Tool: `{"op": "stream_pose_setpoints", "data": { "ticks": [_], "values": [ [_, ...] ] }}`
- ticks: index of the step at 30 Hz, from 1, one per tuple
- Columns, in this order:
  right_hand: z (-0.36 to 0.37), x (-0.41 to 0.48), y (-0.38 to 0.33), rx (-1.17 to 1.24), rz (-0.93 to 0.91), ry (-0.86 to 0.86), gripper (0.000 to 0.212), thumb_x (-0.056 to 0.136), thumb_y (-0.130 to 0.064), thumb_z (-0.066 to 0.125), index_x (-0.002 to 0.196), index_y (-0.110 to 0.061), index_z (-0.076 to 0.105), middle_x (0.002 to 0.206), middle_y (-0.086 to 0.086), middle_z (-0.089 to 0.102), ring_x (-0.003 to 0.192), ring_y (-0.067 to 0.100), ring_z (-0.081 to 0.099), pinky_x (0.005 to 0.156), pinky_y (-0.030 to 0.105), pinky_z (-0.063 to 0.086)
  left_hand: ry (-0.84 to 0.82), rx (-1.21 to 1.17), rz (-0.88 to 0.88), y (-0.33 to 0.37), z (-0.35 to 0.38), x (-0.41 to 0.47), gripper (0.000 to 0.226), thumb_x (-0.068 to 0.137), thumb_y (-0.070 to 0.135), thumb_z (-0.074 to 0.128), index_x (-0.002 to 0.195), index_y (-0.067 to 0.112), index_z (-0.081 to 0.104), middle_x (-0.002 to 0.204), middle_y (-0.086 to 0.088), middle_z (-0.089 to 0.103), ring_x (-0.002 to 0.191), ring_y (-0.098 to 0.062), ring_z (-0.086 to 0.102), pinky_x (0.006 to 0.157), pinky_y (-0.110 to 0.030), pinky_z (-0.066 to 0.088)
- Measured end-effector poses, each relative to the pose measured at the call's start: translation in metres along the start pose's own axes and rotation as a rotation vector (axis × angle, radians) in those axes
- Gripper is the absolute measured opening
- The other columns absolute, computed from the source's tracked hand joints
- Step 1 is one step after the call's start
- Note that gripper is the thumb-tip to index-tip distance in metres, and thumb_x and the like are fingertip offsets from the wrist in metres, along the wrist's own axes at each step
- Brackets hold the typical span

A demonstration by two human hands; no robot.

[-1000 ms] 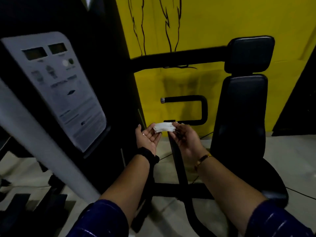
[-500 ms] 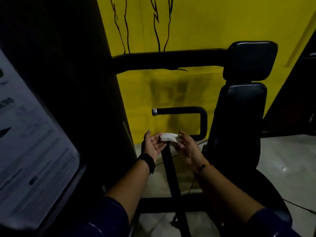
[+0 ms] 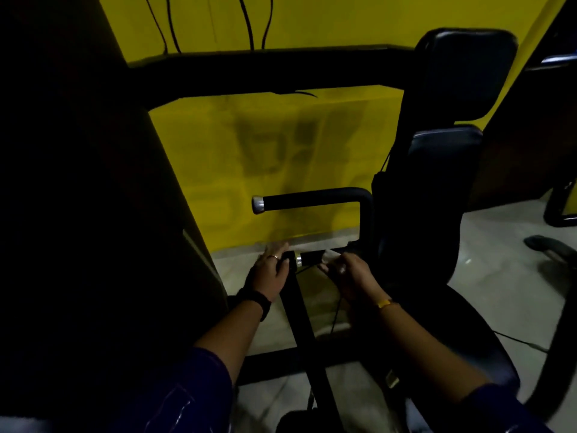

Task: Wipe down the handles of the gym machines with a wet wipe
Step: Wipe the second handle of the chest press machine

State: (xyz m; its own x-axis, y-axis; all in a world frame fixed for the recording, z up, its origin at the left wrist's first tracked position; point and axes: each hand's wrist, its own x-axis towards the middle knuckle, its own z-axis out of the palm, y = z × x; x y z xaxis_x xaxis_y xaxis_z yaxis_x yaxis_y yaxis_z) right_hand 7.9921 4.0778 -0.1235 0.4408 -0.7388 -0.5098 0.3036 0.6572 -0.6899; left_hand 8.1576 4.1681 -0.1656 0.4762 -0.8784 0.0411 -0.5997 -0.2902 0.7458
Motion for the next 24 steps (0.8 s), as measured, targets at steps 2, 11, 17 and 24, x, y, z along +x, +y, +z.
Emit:
{"op": "stream_pose_setpoints", "data": {
  "ticks": [2, 11, 17, 24],
  "values": [
    [0.006, 0.015, -0.005, -0.147, -0.125, 0.002, 0.026, 0.096, 0.002, 0.048, 0.073, -0.008, 0.043, 0.076, 0.011, 0.052, 0.077, 0.021, 0.06, 0.072, 0.029, 0.056, -0.099, 0.311, 0.09, -0.013, 0.008, 0.012, 0.056, 0.104, 0.029, 0.04, 0.154, 0.018, 0.02, 0.162, -0.003, 0.013, 0.151, -0.021, 0.003, 0.119, -0.032, 0.006],
    [0.0, 0.068, 0.051, -1.802, -0.868, -0.107, 0.046, 0.084, -0.01, 0.041, 0.127, -0.008, 0.06, 0.126, 0.014, 0.063, 0.118, 0.028, 0.059, 0.109, 0.058, 0.033, -0.158, 0.841, 0.303, -0.037, 0.033, 0.044, 0.076, 0.075, 0.04, 0.044, 0.143, 0.005, 0.045, 0.15, -0.013, 0.042, 0.139, -0.029, 0.039, 0.113, -0.046, 0.016],
    [-0.047, 0.08, 0.044, -2.137, -1.08, -0.159, 0.053, 0.087, -0.015, 0.032, 0.135, -0.004, 0.053, 0.137, 0.015, 0.054, 0.128, 0.03, 0.05, 0.115, 0.044, 0.008, -0.075, 0.748, 0.33, -0.041, 0.039, 0.045, 0.075, 0.08, 0.041, 0.038, 0.147, 0.007, 0.034, 0.152, -0.016, 0.038, 0.143, -0.026, 0.022, 0.115, -0.048, 0.015],
    [-0.052, 0.087, 0.034, -2.117, -0.914, 0.248, 0.052, 0.082, -0.012, 0.04, 0.13, -0.001, 0.057, 0.132, 0.018, 0.057, 0.125, 0.033, 0.053, 0.117, 0.045, -0.006, -0.039, 0.698, 0.321, -0.043, 0.044, 0.045, 0.074, 0.078, 0.039, 0.041, 0.145, 0.008, 0.039, 0.152, -0.016, 0.038, 0.144, -0.028, 0.022, 0.117, -0.045, 0.005]
  ]
}}
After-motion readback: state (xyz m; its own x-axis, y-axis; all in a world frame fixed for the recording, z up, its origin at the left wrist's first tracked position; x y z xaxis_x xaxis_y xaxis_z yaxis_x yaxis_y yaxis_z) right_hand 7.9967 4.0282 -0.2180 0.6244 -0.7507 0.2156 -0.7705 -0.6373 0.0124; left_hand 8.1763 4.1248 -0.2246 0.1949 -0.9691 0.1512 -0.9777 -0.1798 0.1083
